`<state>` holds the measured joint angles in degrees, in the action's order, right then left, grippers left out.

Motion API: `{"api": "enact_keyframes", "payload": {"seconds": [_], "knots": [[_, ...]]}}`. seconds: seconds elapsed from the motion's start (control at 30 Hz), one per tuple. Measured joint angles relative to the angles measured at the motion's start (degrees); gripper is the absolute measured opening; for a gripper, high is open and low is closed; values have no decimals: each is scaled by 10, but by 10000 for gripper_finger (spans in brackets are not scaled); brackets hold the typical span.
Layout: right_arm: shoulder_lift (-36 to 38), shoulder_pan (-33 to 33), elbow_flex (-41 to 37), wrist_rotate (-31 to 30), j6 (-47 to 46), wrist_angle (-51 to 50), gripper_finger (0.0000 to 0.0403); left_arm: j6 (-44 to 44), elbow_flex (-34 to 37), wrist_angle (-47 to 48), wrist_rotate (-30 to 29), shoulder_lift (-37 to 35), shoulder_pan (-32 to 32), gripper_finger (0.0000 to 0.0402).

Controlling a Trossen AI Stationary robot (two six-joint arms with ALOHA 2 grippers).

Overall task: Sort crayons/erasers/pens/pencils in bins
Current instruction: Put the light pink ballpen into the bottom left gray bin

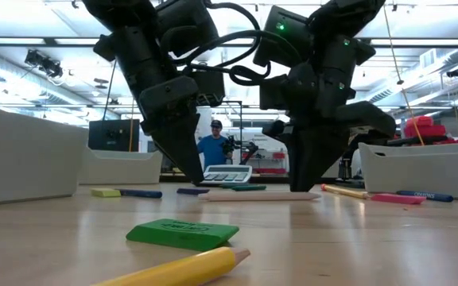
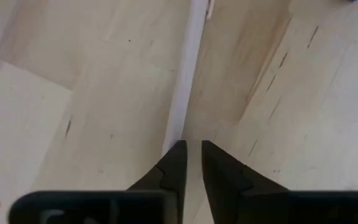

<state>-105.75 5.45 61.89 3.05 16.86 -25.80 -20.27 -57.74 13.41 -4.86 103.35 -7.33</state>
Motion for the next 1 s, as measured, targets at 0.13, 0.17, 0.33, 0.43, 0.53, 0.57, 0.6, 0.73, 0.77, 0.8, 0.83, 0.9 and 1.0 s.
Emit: {"api": "enact_keyframes", "payload": {"seconds": [0.13, 0.17, 0.33, 0.43, 0.53, 0.57, 0.6, 0.73, 0.77, 0.8, 0.83, 0.9, 1.0], "knots": [[0, 0, 12, -9, -7, -38, 81, 0, 0, 0, 0, 0, 0, 82], [0, 0, 21, -12, -12, -52, 83, 0, 0, 0, 0, 0, 0, 81], [0, 3, 59, -11, -62, -94, 85, 0, 0, -2, 0, 0, 0, 82], [0, 13, 66, 5, -84, -98, 83, 0, 0, -1, 0, 0, -1, 86], [1, 26, 63, 12, -103, -91, 81, -1, 0, 1, 2, 0, -5, 88], [1, 31, 59, 7, -108, -90, 80, -1, 0, 2, 2, 0, -6, 89], [1, 35, 54, -4, -110, -90, 79, 0, 0, 4, 3, -1, -6, 89], [1, 42, 44, -34, -109, -90, 71, -1, -4, 10, 3, -2, -5, 83], [1, 41, 43, -35, -109, -90, 68, -1, -9, 14, 3, -2, -5, 81], [1, 39, 42, -35, -109, -89, 66, -1, -14, 16, 2, -2, -5, 79], [1, 36, 40, -35, -109, -88, 63, -1, -19, 17, 2, -2, -5, 78], [1, 32, 36, -35, -109, -86, 60, -1, -26, 22, 2, -2, -6, 76], [1, 28, 30, -30, -109, -80, 58, -1, -40, 37, 2, -2, -9, 77]]}}
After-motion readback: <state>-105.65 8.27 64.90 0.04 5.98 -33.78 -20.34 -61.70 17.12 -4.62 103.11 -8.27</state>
